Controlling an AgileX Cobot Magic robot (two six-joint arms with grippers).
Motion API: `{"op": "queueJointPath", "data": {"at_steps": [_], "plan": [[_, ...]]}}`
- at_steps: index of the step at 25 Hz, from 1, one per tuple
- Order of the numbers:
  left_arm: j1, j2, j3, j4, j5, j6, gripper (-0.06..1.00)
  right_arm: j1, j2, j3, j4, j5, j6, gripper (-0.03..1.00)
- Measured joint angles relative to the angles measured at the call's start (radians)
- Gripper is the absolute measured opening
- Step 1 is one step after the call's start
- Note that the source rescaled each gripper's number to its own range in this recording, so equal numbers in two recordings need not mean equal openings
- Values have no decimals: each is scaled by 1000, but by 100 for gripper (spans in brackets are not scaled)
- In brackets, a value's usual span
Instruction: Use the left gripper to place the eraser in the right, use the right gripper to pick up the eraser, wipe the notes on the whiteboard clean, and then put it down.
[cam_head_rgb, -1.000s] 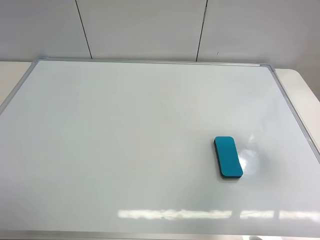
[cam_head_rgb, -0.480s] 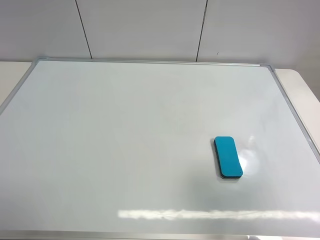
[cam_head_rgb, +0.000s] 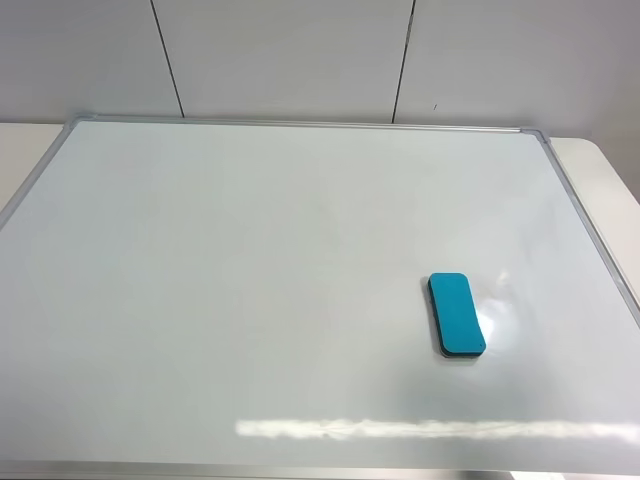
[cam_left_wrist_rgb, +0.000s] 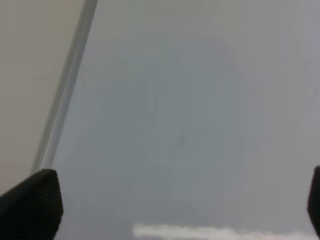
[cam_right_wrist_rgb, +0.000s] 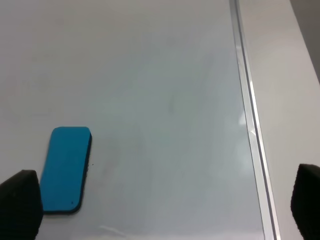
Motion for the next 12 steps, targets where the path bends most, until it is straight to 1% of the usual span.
{"op": "queueJointPath", "data": {"at_steps": [12], "plan": [[0,0,0,0,0,0,100,0,0,0,-7,0,8,100]]}}
